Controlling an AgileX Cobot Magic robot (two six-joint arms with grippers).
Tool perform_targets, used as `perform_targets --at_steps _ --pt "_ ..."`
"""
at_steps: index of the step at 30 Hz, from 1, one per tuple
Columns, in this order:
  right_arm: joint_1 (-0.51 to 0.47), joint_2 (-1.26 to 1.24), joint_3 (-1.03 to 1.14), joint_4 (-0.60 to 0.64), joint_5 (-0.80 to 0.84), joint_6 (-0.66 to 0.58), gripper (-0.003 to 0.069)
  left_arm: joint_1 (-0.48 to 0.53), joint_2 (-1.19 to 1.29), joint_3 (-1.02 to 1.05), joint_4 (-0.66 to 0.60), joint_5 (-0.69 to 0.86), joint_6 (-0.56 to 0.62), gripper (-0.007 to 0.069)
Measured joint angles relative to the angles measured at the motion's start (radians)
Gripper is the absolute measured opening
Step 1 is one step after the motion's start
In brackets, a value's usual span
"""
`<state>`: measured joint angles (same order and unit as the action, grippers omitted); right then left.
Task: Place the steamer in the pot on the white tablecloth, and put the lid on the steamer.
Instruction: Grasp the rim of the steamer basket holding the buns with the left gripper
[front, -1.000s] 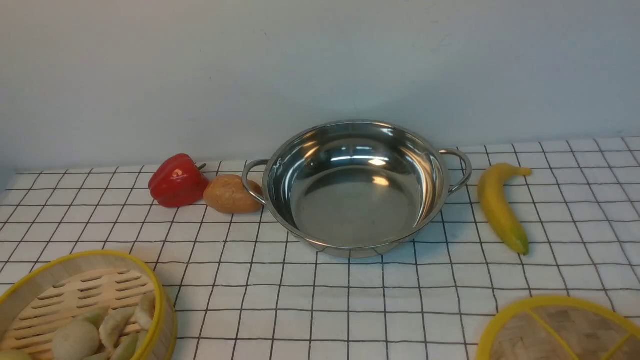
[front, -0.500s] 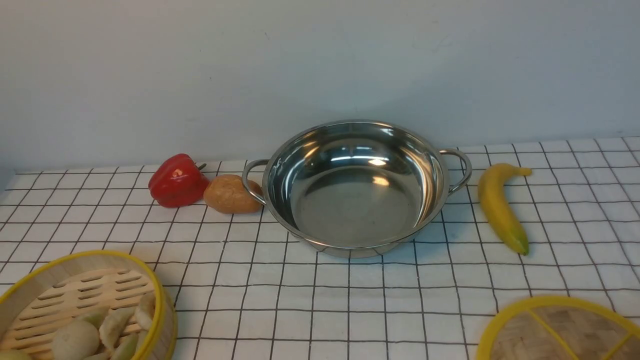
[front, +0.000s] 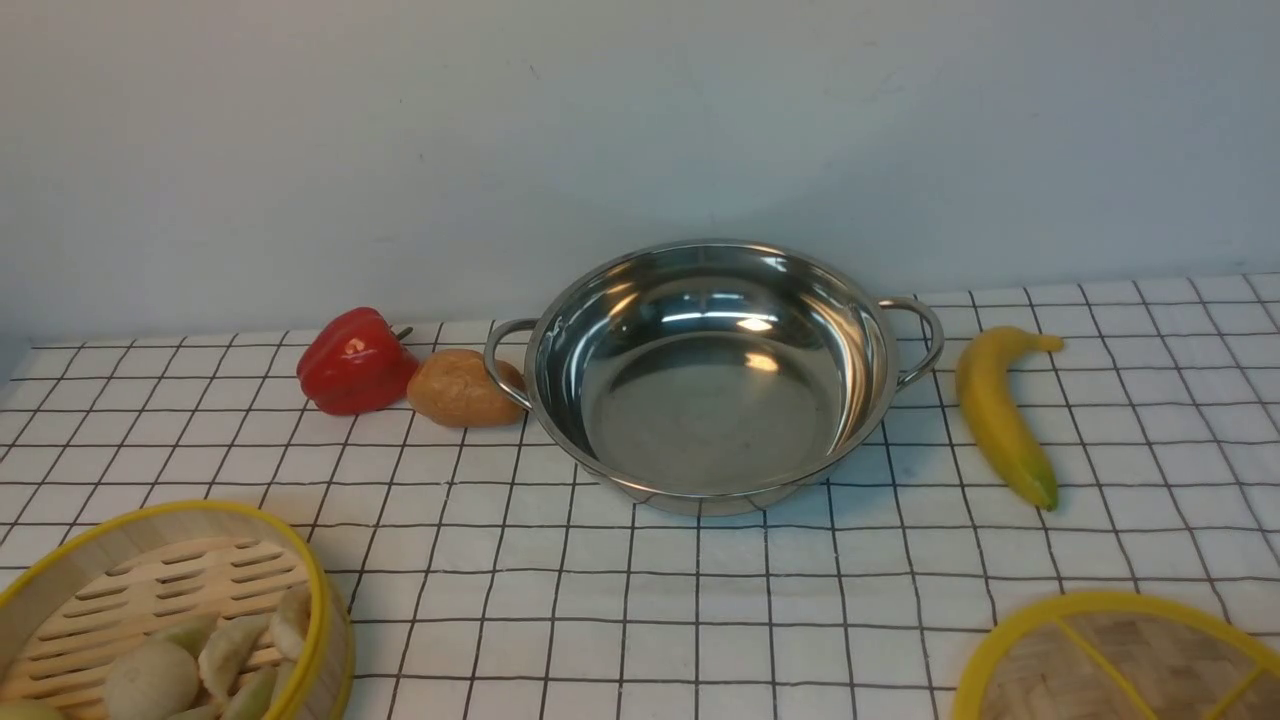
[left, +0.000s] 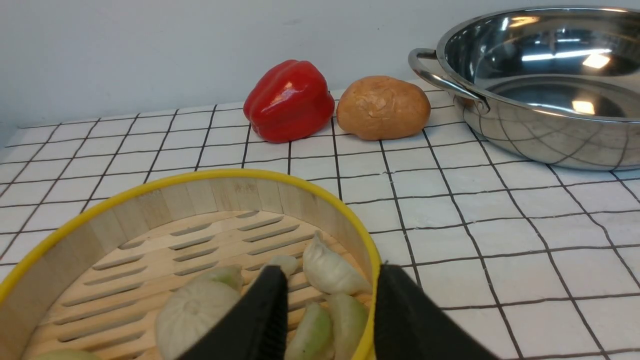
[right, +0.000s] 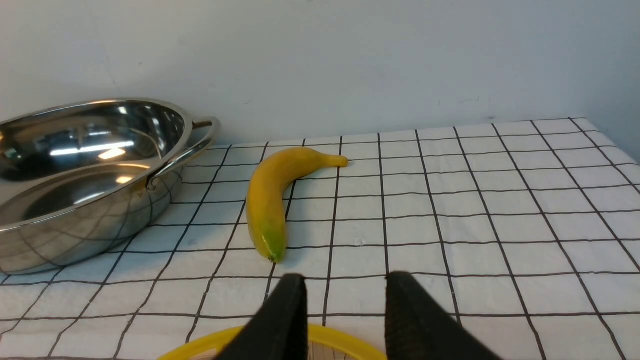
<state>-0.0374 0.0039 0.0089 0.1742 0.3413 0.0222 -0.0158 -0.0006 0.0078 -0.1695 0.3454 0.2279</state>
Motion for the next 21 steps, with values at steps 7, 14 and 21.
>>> perform_targets --at_steps 7,14,21 --pt "0.000 0.000 0.000 0.000 0.000 0.000 0.0242 0.000 0.000 0.000 -0.010 -0.020 -0.004 0.0243" --pt "0.000 0.000 0.000 0.000 0.000 0.000 0.0242 0.000 0.000 0.000 -0.154 -0.249 -0.021 0.0243" --pt "0.000 0.000 0.000 0.000 0.000 0.000 0.0242 0.000 0.000 0.000 -0.304 -0.345 -0.045 0.0243"
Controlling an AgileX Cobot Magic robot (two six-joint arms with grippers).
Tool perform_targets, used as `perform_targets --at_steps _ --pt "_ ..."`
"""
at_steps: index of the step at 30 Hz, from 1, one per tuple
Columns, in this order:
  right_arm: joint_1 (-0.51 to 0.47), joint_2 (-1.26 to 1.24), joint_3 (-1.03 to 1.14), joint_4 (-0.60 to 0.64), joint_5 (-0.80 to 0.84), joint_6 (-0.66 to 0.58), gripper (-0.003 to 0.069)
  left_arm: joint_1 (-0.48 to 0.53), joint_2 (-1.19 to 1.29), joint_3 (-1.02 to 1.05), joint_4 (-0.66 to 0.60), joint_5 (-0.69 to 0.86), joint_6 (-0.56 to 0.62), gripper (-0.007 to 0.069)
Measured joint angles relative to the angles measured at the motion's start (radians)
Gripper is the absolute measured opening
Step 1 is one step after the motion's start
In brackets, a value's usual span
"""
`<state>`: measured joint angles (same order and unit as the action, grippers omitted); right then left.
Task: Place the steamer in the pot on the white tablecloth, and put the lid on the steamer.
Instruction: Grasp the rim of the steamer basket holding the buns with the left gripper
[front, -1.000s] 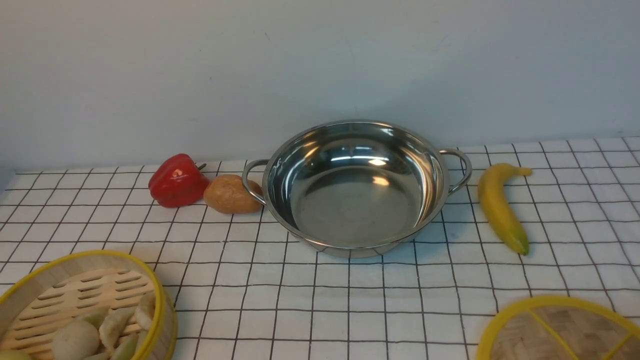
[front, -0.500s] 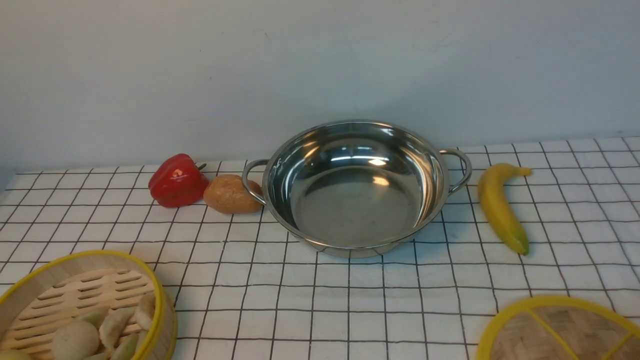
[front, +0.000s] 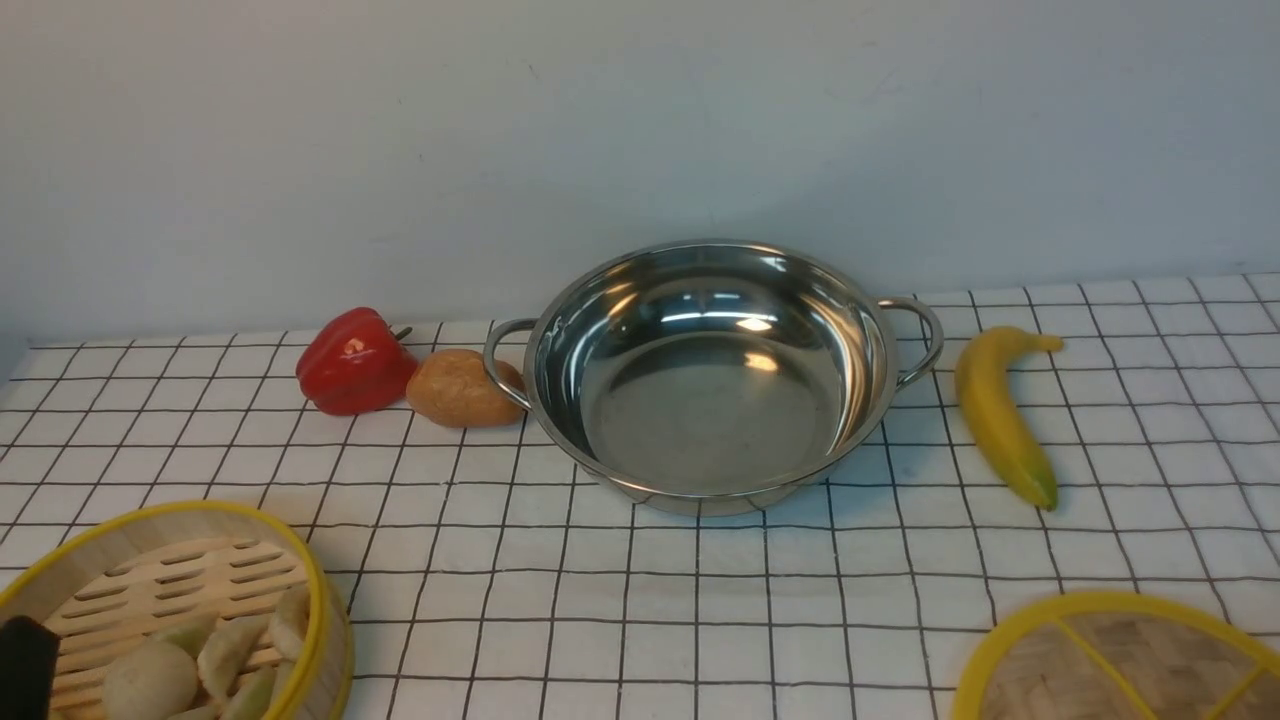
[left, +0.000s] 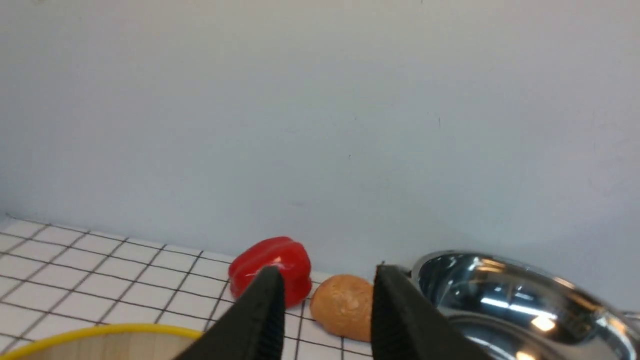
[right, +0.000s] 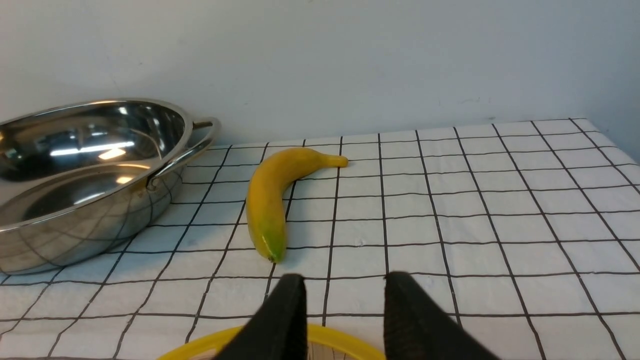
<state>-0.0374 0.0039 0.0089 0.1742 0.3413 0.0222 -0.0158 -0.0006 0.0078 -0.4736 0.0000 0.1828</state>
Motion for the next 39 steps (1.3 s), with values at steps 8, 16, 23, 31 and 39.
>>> perform_targets --at_steps 8,16,23,31,39 --pt "0.000 0.000 0.000 0.000 0.000 -0.001 0.0242 0.000 0.008 -0.228 -0.049 0.314 -0.010 0.0243" --pt "0.000 0.000 0.000 -0.020 -0.012 -0.015 0.0242 0.000 0.263 -0.509 0.177 0.593 -0.013 0.0243" --pt "0.000 0.000 0.000 0.182 -0.230 0.149 0.0242 0.000 0.490 -0.564 0.273 0.656 -0.026 0.0243" --pt "0.000 0.000 0.000 0.763 -0.428 0.549 0.0242 0.020 0.636 -0.568 0.407 0.642 -0.115 0.0243" --pt "0.000 0.002 -0.040 0.494 -0.251 0.405 0.0242 0.171 0.846 -0.782 0.696 0.905 -0.274 0.0243"
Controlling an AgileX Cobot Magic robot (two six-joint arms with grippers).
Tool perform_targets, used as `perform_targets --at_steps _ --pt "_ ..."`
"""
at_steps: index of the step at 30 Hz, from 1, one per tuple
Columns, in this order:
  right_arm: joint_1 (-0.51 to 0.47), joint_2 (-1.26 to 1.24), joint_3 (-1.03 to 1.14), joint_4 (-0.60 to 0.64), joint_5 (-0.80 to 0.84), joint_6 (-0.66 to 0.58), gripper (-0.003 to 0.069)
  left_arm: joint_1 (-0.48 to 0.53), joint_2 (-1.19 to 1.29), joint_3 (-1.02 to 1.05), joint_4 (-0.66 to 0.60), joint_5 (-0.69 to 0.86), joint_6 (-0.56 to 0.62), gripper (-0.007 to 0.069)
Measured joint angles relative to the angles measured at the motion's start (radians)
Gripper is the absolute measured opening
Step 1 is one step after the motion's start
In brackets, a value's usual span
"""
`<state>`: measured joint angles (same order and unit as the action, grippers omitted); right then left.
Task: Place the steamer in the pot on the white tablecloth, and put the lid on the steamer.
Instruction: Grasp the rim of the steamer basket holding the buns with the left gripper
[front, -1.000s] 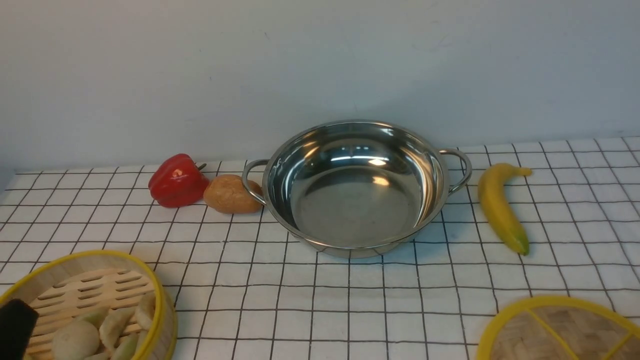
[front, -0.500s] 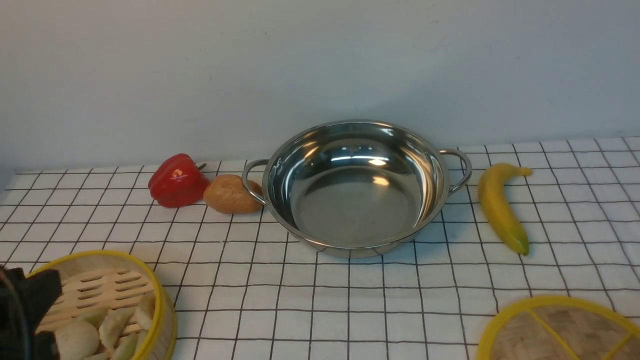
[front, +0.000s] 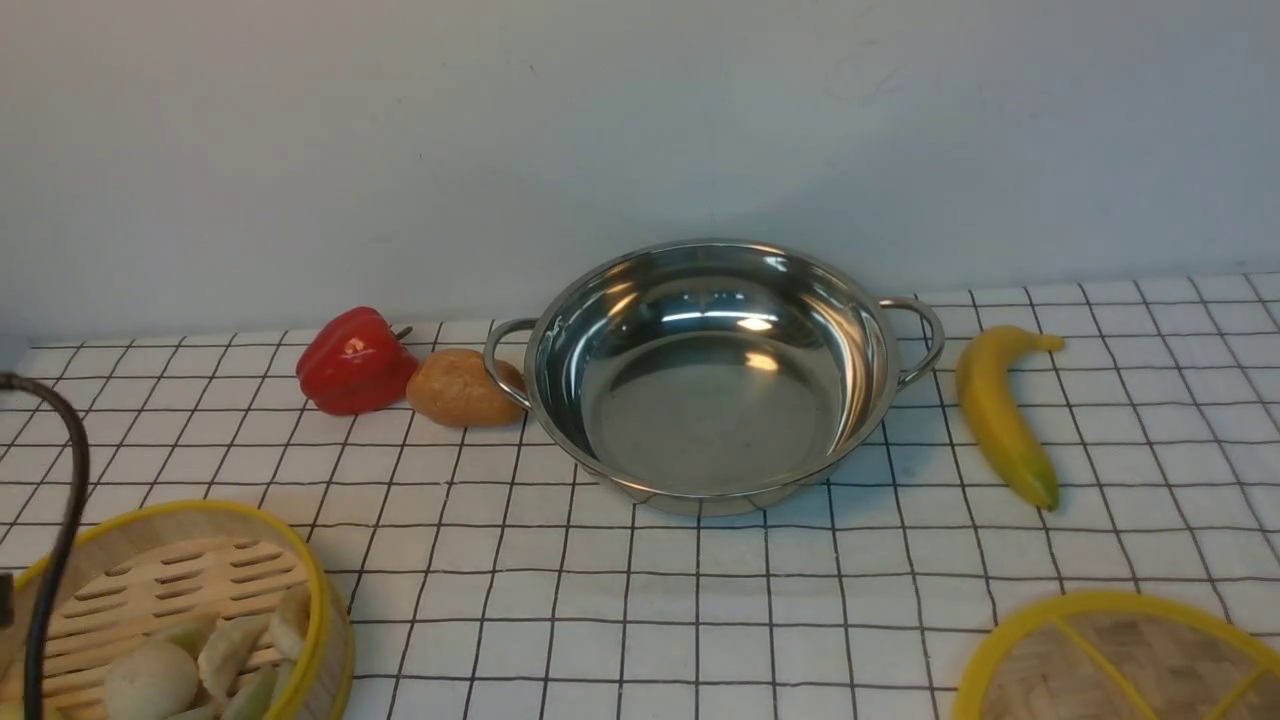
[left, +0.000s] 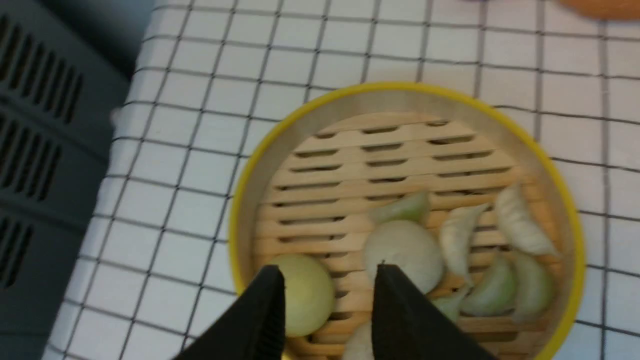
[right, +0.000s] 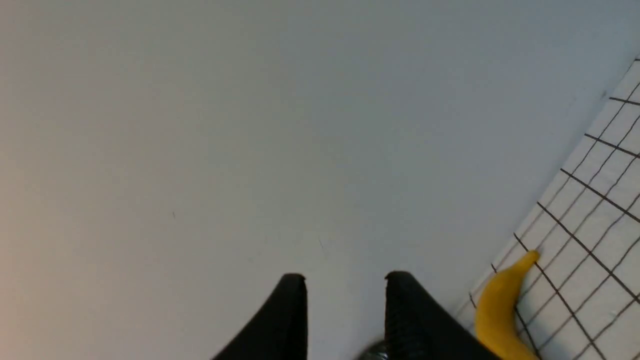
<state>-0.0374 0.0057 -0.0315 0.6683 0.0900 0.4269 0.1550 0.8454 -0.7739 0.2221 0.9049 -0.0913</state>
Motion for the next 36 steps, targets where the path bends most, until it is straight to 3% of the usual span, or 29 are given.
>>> perform_targets --at_steps 7,10,14,16,19,24,28,36 --pt "0.000 0.021 -0.119 -0.174 0.139 -0.062 0.0242 0.010 0.279 -0.253 -0.072 0.172 0.175 0.0251" --pt "0.000 0.062 -0.167 -0.186 0.225 -0.123 0.0242 0.029 0.394 -0.337 -0.060 0.217 0.332 0.0287" --pt "0.000 0.116 -0.188 -0.136 0.343 -0.231 0.0242 0.098 0.495 -0.364 0.005 0.207 0.557 0.0337" --pt "0.000 0.126 -0.188 -0.111 0.362 -0.265 0.0242 0.124 0.520 -0.364 0.001 0.191 0.600 0.0340" --pt "0.000 0.145 -0.189 -0.011 0.390 -0.414 0.0242 0.234 0.621 -0.368 -0.115 0.133 0.733 0.0345" --pt "0.000 0.147 -0.189 0.112 0.403 -0.596 0.0242 0.329 0.735 -0.368 -0.246 0.092 0.898 0.0345" --pt "0.000 0.147 -0.189 0.172 0.441 -0.685 0.0242 0.339 0.829 -0.368 -0.258 0.053 0.941 0.0345" --pt "0.000 0.147 -0.189 0.213 0.480 -0.741 0.0242 0.339 0.926 -0.368 -0.241 0.020 0.931 0.0345"
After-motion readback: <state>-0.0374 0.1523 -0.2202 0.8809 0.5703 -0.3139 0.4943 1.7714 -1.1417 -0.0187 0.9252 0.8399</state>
